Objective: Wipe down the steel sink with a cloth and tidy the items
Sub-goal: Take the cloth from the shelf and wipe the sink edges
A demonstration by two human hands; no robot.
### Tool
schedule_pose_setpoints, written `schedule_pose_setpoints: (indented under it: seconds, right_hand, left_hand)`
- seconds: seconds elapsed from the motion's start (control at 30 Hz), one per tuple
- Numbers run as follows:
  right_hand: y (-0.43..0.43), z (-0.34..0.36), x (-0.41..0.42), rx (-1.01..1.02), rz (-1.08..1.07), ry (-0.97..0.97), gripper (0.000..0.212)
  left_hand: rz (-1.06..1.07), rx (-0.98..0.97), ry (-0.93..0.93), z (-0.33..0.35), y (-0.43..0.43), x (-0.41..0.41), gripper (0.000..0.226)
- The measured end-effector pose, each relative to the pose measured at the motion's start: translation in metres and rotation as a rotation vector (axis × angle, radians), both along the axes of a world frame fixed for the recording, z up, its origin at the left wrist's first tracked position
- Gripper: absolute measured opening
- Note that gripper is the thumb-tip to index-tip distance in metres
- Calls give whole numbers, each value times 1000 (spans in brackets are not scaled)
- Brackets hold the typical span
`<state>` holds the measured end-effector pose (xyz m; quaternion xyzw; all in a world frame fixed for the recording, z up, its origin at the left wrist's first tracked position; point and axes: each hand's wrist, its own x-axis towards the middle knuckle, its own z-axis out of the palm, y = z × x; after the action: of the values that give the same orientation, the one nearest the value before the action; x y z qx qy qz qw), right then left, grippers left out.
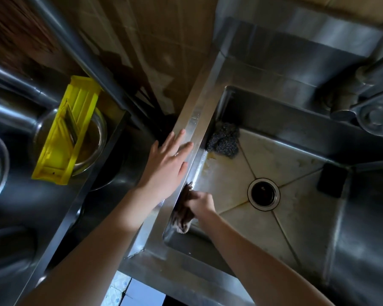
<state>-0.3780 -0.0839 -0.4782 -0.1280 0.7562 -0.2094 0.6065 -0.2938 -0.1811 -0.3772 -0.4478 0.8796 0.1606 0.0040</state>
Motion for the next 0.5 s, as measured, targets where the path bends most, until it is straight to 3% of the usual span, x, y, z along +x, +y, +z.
schedule_pose_setpoints:
  seconds: [0.3,0.4,0.5]
  right_hand:
    - [20,29,-11,-107,202,-59,28]
    - [17,41,-29,-165,419,-65,32]
    - [20,50,-41,-258,766,-45,35]
  left_hand:
    - [101,24,27,4,68,30,46]
    - [117,31,35,8,89,39,44]
    - [117,9,-3,13,107,45,43]
